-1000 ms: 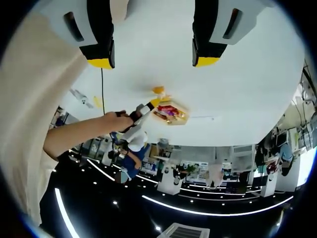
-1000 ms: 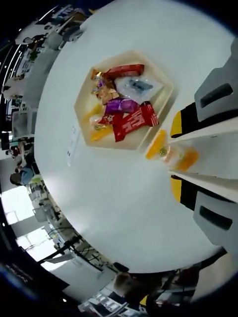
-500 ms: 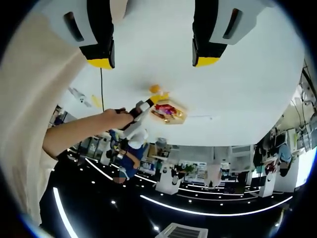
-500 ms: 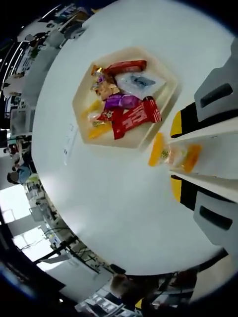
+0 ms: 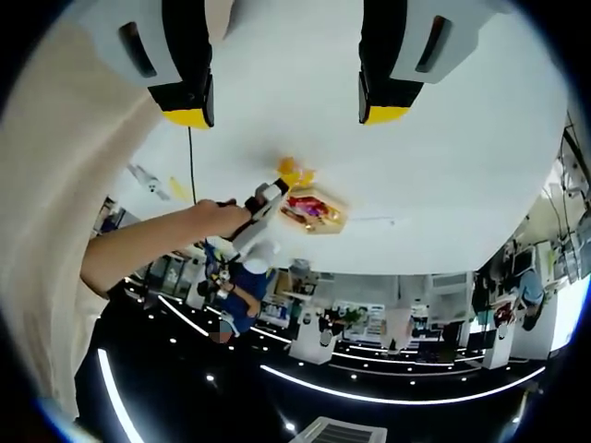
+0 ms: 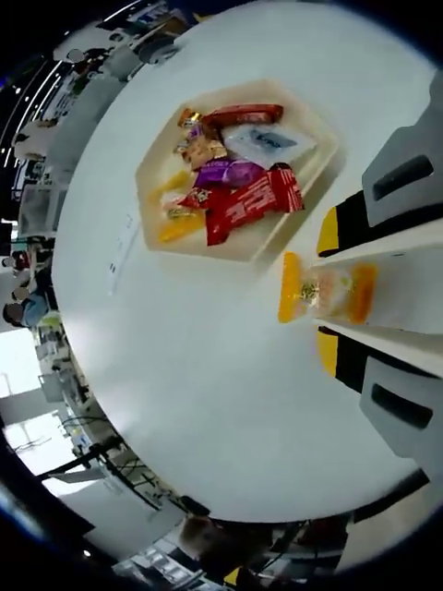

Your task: Place the target food into the container with the food tongs after gripping and lifting it, then release it inside without dropping or visibly crushing the food.

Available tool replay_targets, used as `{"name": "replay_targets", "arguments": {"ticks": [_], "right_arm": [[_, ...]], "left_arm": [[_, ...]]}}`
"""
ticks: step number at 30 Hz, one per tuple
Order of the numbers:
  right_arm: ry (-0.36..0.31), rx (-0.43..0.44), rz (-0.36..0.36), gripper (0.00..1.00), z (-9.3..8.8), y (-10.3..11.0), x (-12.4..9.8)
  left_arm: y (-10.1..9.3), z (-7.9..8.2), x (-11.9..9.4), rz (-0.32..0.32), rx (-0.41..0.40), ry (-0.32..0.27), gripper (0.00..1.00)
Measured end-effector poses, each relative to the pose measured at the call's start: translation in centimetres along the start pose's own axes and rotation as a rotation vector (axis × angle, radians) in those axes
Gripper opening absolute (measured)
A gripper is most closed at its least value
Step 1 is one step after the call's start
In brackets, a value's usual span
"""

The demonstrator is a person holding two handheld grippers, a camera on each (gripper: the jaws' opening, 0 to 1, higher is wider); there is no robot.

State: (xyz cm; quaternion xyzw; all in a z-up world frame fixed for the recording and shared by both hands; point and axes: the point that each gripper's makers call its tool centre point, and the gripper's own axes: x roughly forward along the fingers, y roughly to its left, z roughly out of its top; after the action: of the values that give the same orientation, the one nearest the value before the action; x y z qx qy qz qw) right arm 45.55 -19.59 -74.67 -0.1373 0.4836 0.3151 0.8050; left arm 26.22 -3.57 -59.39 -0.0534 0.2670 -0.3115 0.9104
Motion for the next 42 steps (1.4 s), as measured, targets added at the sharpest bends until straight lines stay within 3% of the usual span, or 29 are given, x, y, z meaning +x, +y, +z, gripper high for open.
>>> {"name": "replay_targets", "arguments": {"ticks": [21, 24, 42], "right_arm": [[0.003, -0.045, -0.013, 0.3, -0.17, -0.1, 0.27], [0.008, -0.134, -0.018, 0.29, -0.28, 0.08, 0.29], [-0.017, -0.128, 0.005, 0.28, -0.37, 0.44, 0.17]], "left_arm": [[-0.16, -0.15, 0.27, -0.004, -0.011, 0.0, 0.63], [-0.2, -0.23, 0.3, -0.007, -0.012, 0.002, 0.63], [-0.38, -0.26, 0.22, -0.008, -0.011, 0.0, 0.63]]}}
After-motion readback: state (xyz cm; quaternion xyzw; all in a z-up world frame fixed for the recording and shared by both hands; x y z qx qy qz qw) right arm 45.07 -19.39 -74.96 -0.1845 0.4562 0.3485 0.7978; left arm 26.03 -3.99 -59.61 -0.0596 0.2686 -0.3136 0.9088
